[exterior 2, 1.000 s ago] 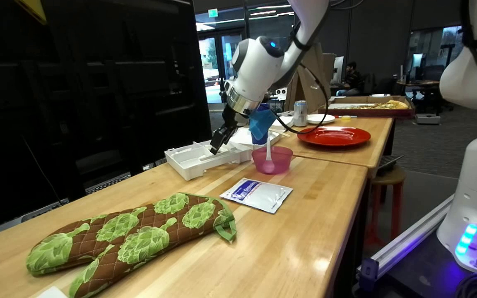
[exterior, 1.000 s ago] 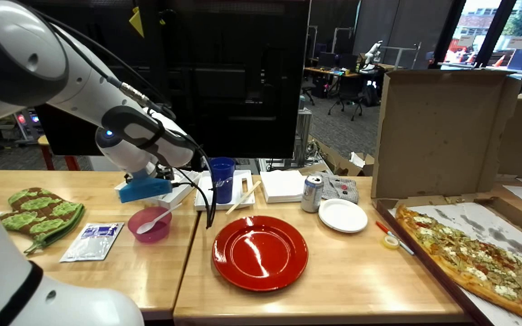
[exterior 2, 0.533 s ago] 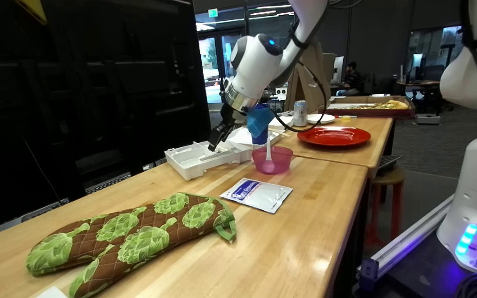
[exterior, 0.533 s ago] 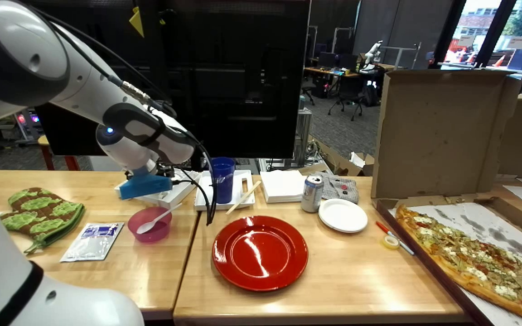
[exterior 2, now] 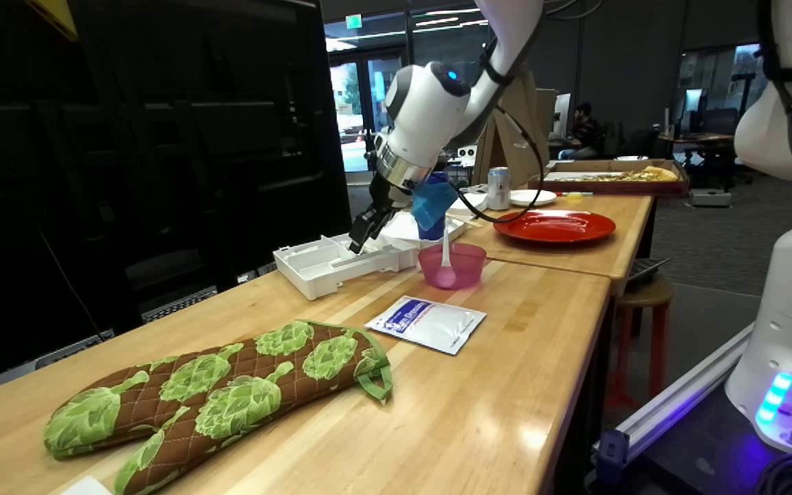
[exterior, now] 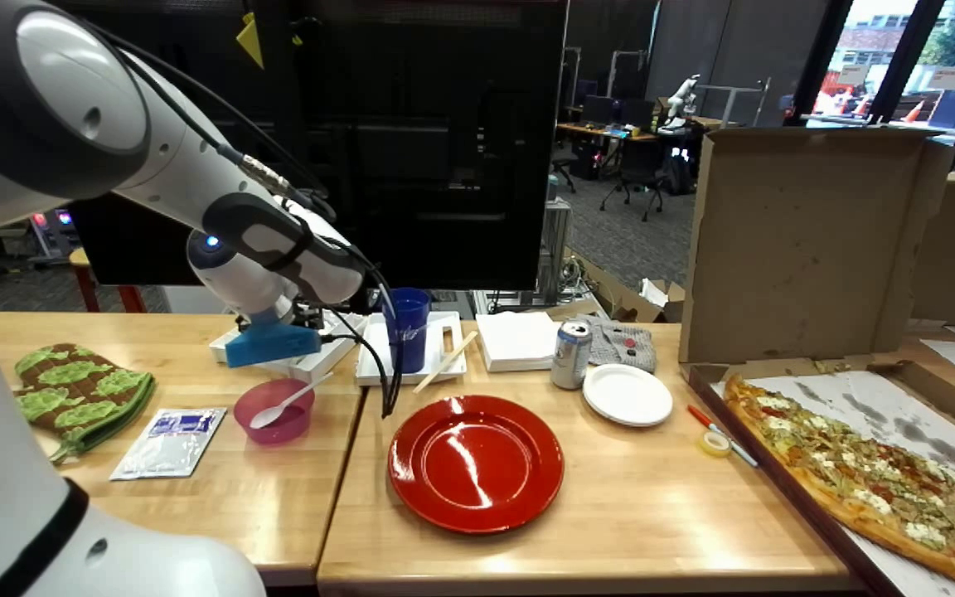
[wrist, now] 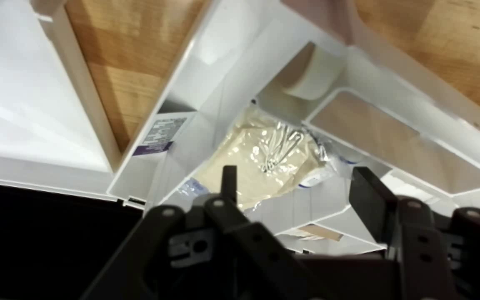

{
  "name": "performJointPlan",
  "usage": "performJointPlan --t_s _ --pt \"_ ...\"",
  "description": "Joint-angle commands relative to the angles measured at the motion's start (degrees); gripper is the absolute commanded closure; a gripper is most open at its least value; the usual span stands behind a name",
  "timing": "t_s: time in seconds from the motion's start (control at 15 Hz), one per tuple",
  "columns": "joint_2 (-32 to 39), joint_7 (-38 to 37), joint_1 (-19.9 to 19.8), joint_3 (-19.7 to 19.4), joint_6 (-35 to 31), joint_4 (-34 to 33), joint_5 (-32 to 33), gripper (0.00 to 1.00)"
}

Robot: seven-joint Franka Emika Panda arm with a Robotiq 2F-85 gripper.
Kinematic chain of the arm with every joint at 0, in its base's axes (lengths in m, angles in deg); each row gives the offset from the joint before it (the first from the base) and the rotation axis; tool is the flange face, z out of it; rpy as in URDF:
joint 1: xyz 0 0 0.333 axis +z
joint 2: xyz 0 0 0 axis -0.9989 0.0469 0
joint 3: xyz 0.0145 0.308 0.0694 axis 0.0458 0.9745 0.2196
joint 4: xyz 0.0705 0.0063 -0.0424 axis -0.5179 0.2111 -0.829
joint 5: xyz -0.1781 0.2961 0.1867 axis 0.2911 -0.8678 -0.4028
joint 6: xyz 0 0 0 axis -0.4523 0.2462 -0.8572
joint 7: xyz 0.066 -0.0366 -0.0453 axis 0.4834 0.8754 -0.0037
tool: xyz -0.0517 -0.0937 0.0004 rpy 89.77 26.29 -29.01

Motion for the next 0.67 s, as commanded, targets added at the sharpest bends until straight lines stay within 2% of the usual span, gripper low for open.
performJointPlan --t_s 0.0,0.13,0.47,0.53,0.6 --pt "0.0 -2.9 -3.1 3.1 -0.6 -1.2 3.0 0.33" --pt "-0.1 -3.4 -4.6 4.7 -0.6 -1.5 3.6 0.34" --pt "-0.6 -5.2 -7.3 7.9 -0.6 -2.2 6.0 0.29" --pt "-0.7 -5.7 -7.7 8.5 -0.6 -2.4 6.6 0.37" --pt "-0.8 -6.1 -8.2 9.2 -0.6 -2.5 7.3 0.55"
